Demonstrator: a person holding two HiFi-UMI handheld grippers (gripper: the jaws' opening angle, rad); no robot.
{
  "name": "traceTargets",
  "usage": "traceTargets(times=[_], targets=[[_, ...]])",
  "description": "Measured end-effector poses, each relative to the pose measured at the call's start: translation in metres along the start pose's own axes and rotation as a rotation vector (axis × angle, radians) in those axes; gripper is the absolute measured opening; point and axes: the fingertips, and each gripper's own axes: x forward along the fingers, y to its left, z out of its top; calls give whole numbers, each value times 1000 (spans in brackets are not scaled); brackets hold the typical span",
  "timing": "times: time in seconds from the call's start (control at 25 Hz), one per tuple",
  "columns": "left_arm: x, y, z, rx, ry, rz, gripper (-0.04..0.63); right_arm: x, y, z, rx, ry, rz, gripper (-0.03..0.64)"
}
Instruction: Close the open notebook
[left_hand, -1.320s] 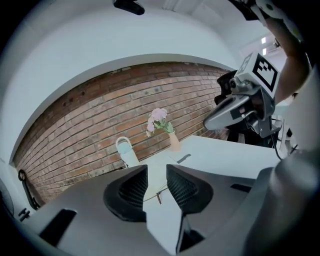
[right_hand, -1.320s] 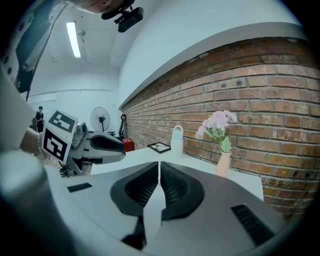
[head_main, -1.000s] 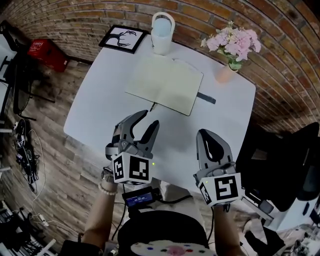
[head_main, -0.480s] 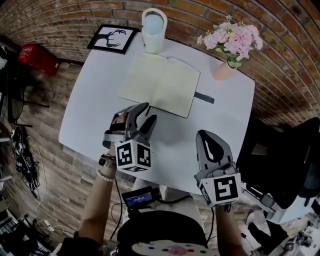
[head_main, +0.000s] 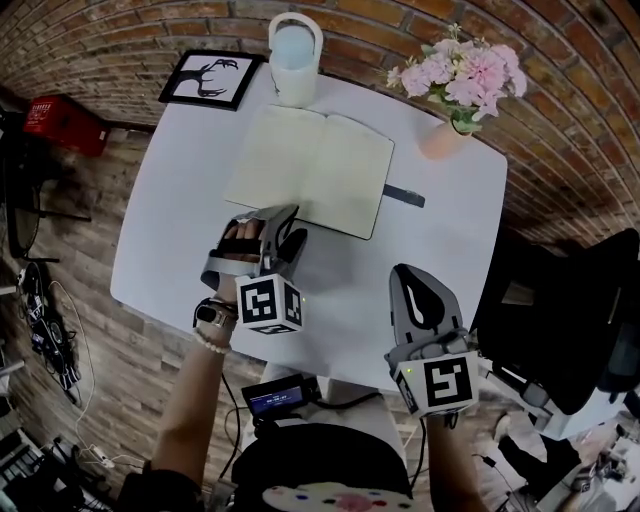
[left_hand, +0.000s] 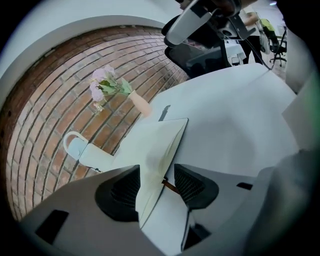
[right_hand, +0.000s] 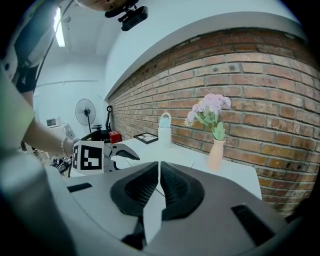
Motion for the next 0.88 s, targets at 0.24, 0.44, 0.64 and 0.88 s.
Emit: traceTargets(times=[0.24, 0.44, 0.64, 0.88], targets=[[13, -5, 0, 116, 27, -22, 215, 0, -3, 0, 20, 1, -12, 37], [19, -2, 3, 177, 30, -30, 215, 1, -9, -1, 28, 4, -25, 37], [19, -7, 5, 246, 24, -22, 198, 4, -12, -2, 33, 7, -30, 37], [21, -9, 9, 239, -2, 44, 144, 5, -14, -5, 37, 13, -35, 37]])
